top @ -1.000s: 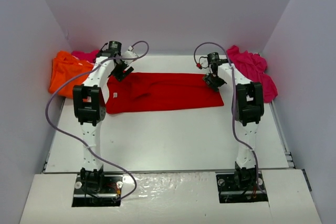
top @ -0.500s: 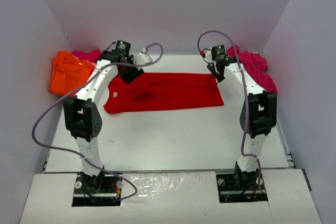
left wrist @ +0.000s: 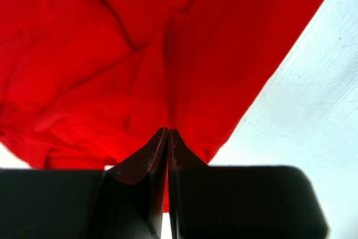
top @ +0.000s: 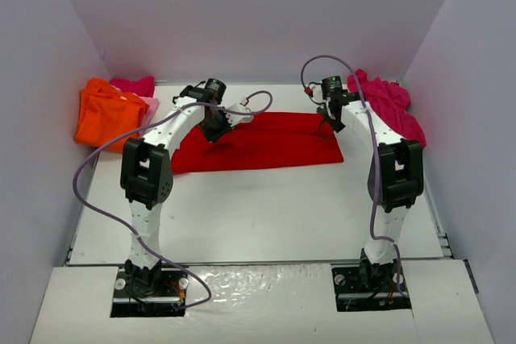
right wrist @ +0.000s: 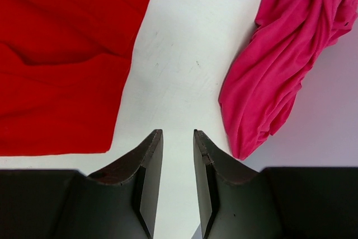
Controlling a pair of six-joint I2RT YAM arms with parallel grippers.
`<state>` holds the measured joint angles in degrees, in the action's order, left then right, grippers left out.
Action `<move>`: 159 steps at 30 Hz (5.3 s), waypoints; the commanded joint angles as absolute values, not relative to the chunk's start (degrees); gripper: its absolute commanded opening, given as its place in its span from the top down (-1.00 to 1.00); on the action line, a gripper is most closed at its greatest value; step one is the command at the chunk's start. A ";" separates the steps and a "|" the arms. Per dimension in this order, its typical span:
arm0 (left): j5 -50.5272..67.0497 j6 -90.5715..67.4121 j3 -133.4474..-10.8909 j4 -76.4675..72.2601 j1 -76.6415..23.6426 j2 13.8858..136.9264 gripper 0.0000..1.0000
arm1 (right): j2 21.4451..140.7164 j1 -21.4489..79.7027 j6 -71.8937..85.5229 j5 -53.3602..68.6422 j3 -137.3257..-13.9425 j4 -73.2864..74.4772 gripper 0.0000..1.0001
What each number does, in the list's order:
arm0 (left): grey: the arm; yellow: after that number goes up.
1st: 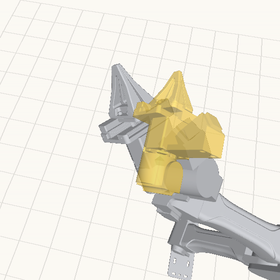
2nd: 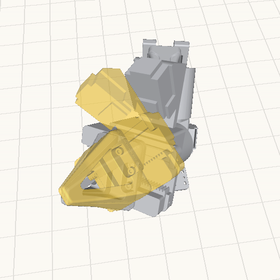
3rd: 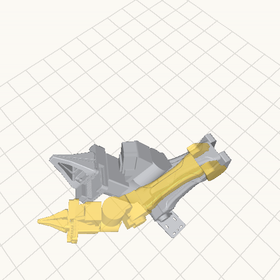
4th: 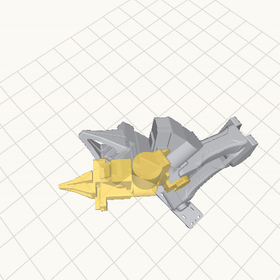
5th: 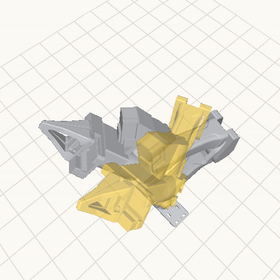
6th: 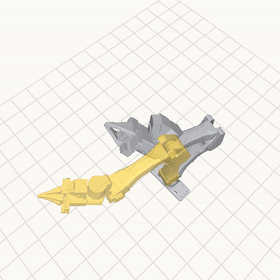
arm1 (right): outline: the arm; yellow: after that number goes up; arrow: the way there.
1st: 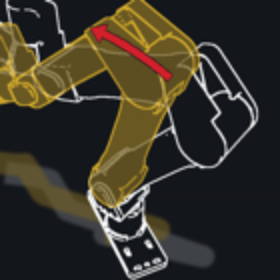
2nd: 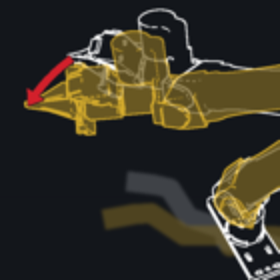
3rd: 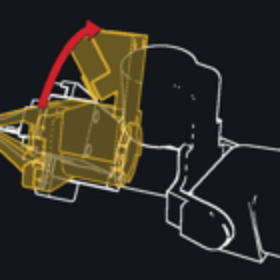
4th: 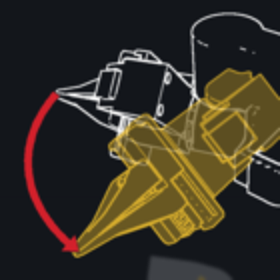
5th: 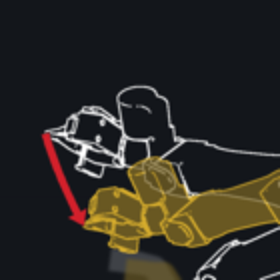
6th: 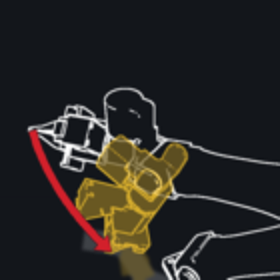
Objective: Fold and stack the t-shirts
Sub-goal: Fold the other side of the tshirt into a rectangle
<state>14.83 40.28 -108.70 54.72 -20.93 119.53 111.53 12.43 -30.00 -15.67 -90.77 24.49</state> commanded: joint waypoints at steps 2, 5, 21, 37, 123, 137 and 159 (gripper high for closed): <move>16.72 42.49 -114.32 61.79 -21.05 122.19 1.00 | 109.49 12.30 -29.82 -17.17 -89.18 23.82 0.48; 16.87 42.97 -114.96 63.54 -21.27 124.26 1.00 | 109.34 12.30 -30.14 -17.31 -88.51 23.82 0.47; 14.53 42.27 -117.70 63.63 -23.06 130.20 0.97 | 109.79 11.95 -30.04 -16.79 -86.35 22.79 0.44; 2.66 38.76 -127.93 53.71 -22.06 134.24 0.90 | 108.62 10.81 -31.03 -16.97 -83.43 21.03 0.44; -28.81 41.96 -126.23 16.43 -18.79 139.99 0.98 | 109.60 14.27 -28.74 -21.07 -81.21 19.69 0.44; -24.46 32.95 -118.91 21.52 -19.51 120.93 0.84 | 112.39 14.95 -30.38 -20.35 -90.06 19.42 1.00; -4.35 27.80 -78.36 38.02 -27.41 97.45 1.00 | 139.46 12.83 -31.05 -9.57 -116.93 23.03 1.00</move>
<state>-8.78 28.46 -77.23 35.80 -27.33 102.71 139.51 13.37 -31.61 -10.88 -115.38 22.09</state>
